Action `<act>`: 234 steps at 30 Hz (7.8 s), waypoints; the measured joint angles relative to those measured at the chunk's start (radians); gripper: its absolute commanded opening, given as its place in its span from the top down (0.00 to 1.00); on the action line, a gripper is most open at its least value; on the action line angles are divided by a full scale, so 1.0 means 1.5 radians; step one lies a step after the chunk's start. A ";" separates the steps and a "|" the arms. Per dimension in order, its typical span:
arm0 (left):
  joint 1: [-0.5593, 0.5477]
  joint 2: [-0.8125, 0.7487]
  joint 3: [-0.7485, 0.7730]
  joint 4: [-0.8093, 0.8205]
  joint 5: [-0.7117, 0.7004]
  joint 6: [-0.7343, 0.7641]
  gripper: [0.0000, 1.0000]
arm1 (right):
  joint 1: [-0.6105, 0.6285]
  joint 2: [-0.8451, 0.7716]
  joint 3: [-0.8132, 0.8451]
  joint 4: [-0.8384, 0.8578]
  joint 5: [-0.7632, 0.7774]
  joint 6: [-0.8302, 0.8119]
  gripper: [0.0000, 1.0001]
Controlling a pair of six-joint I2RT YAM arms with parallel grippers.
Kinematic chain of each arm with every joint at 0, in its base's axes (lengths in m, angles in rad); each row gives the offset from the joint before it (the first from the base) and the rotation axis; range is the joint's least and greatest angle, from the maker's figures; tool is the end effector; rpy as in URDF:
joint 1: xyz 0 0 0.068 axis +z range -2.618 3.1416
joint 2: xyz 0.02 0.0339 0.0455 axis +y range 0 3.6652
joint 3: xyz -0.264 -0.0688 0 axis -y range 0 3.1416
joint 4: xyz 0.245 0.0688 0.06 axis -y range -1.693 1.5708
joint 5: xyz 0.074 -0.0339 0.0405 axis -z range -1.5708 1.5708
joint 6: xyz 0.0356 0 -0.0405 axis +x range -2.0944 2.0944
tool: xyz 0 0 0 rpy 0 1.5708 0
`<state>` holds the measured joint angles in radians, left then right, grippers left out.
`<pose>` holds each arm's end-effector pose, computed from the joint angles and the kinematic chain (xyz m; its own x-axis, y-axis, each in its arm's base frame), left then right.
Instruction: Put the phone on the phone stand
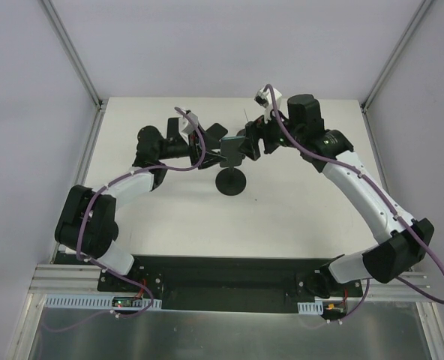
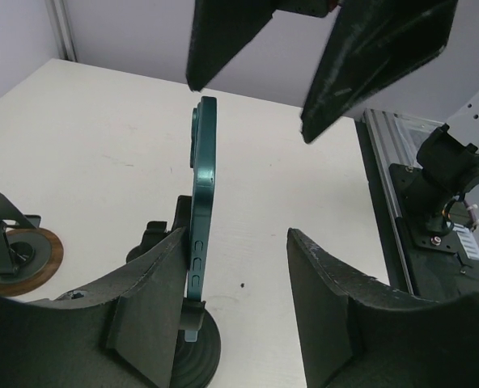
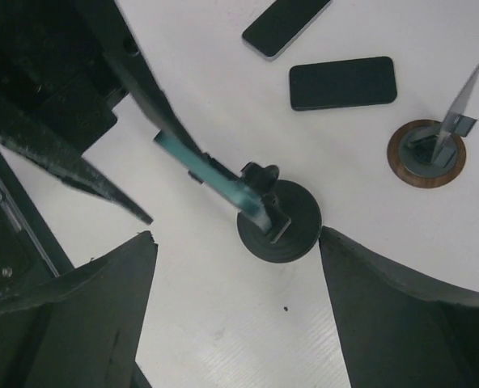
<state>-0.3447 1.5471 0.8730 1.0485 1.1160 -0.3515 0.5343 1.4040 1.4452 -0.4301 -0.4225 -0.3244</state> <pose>0.2961 -0.1403 0.3042 0.0011 -0.1611 -0.9869 0.9967 0.0803 -0.0120 0.2654 0.1740 0.4035 -0.0572 -0.3716 -0.9266 -0.8538 0.4993 -0.1476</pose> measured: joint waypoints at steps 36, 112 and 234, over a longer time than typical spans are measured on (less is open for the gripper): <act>0.070 -0.225 -0.057 -0.266 -0.276 0.092 0.42 | 0.260 0.162 0.139 -0.023 0.717 0.349 0.17; 0.083 -0.256 -0.067 -0.218 -0.137 0.053 0.43 | -0.572 -0.632 -0.434 0.004 0.159 -0.108 1.00; 0.660 -0.292 0.222 -1.504 -0.744 -0.470 0.28 | 0.254 -0.008 -0.428 0.758 0.414 0.004 0.03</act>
<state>0.6456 1.1088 1.2064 -1.2079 0.0006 -1.0565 0.9150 1.3926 0.8032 0.7071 0.1978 -0.3191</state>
